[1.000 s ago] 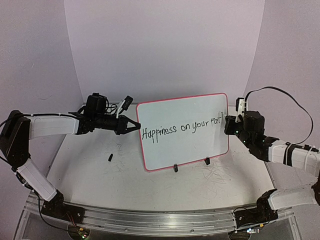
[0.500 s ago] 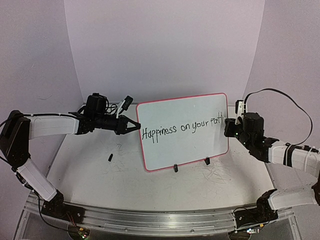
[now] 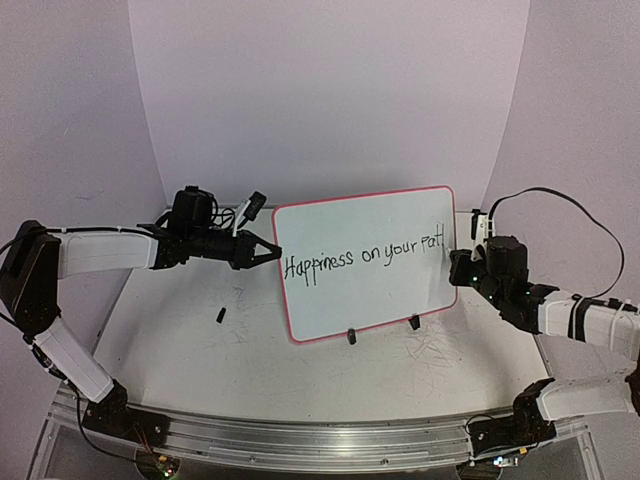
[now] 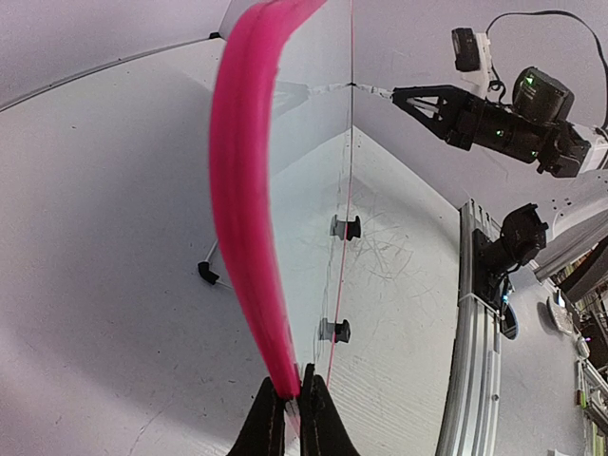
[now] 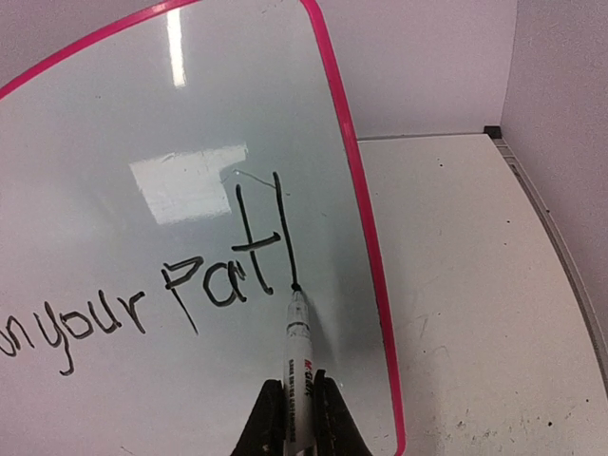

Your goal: Write a sentence on the whiteboard

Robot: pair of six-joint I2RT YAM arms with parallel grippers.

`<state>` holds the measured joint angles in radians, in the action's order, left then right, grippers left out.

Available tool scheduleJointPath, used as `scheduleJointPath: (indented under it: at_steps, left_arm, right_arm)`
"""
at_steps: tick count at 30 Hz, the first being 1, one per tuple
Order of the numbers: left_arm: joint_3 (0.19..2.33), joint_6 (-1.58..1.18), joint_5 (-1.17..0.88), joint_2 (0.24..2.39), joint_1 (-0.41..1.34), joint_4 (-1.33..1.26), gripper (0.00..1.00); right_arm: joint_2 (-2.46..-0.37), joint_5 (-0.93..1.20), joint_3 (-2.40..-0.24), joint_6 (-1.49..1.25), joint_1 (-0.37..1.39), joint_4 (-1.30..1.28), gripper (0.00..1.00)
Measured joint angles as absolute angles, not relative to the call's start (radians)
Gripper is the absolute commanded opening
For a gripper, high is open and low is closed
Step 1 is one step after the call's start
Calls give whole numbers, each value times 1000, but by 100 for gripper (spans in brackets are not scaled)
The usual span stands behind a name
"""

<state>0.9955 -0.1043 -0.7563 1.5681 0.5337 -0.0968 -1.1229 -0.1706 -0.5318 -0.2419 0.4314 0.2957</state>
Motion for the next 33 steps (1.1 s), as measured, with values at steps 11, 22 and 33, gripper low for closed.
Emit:
scheduleJointPath:
  at_steps: [11,22,33]
  left_arm:
    - [1001,-104,-756,1568,535,-87,0]
    - [1002,-104,-756,1568,536,-87,0]
    - [1002,-103,-756,1568,536,-87,0]
  right_arm:
    - [-1119,-167,-529,-245,430,292,0]
    - [-1132,-190,-536,-237,430,330,0]
    - [-1143,-207,-561,-232,430,351,0]
